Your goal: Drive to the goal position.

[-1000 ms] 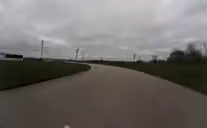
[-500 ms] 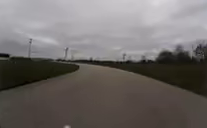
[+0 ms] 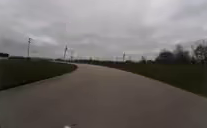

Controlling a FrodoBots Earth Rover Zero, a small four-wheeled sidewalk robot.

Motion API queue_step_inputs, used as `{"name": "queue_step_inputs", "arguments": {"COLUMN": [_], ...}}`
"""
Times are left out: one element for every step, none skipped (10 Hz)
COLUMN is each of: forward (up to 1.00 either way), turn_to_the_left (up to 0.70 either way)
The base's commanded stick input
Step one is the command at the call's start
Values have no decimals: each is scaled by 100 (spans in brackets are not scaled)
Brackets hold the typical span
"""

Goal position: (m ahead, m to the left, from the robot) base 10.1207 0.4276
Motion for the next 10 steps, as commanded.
{"name": "queue_step_inputs", "arguments": {"forward": [100, 100, 100, 100, 100, 100, 100, 100, 100, 100], "turn_to_the_left": [0, 0, 0, 0, 0, 0, 0, 0, 0, 0]}}
